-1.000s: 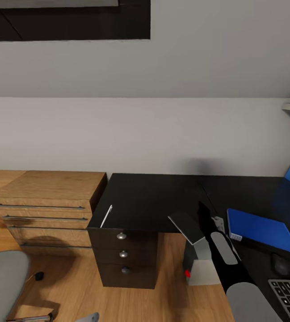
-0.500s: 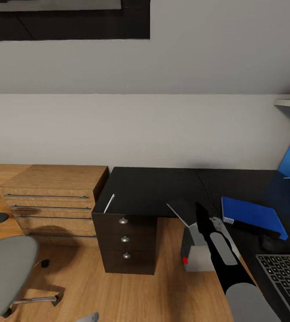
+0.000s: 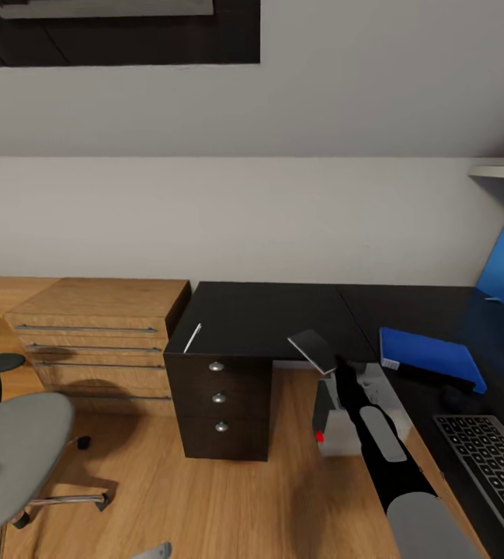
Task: In the bedroom, organize the workspace by keeping the computer under the desk, ensuring the monitor is on the desk, placing the keyboard on the desk next to the monitor, placing the mouse on the desk next to the keyboard, moving the folder from the swivel chair onto the desk next to the mouse, stacking the notebook on top of the folder with the pen on top of the notebook, and positioning the swivel chair next to the desk.
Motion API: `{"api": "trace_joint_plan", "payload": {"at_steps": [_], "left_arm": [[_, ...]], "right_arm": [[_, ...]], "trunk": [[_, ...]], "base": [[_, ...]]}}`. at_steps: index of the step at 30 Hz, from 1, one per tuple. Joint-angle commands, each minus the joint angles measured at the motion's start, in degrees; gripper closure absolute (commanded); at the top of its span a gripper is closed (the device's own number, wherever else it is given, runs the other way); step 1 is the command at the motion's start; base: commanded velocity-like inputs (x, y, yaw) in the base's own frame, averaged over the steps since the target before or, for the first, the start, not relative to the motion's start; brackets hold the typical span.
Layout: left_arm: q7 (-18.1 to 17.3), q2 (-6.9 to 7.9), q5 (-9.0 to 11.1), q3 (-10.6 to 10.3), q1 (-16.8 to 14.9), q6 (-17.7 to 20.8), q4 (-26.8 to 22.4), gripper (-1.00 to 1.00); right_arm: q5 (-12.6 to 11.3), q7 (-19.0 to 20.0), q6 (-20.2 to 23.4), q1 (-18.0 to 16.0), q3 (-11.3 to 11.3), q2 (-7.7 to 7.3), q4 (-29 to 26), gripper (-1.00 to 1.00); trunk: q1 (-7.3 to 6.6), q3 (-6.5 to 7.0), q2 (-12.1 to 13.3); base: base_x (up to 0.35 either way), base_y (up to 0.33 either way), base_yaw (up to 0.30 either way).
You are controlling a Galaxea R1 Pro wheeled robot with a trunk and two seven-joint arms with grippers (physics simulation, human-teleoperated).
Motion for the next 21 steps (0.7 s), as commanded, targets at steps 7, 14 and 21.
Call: {"api": "trace_joint_plan", "payload": {"at_steps": [7, 14, 21], "left_arm": [[0.4, 0.08, 0.6, -0.5, -0.1, -0.5, 0.0, -1.00], [0.4, 0.08, 0.6, -0.5, -0.1, -0.5, 0.0, -1.00], [0.4, 0.03, 0.5, -0.6, -0.1, -0.5, 0.0, -1.00]], "right_arm": [[-0.5, -0.1, 3.3, 0.0, -0.1, 0.39, 1.4, -1.00], [-0.5, -0.1, 4.2, 0.0, -0.1, 0.41, 1.6, -1.00], [-0.5, 0.0, 4.3, 0.0, -0.1, 0.41, 1.7, -1.00]], "trunk": [[1.54, -1.32, -2.9], [1.54, -1.32, -2.9], [3.08, -2.58, -5.7]], "base": [[-0.001, 0.000, 0.000], [0.000, 0.000, 0.000], [0.000, 0.000, 0.000]]}}
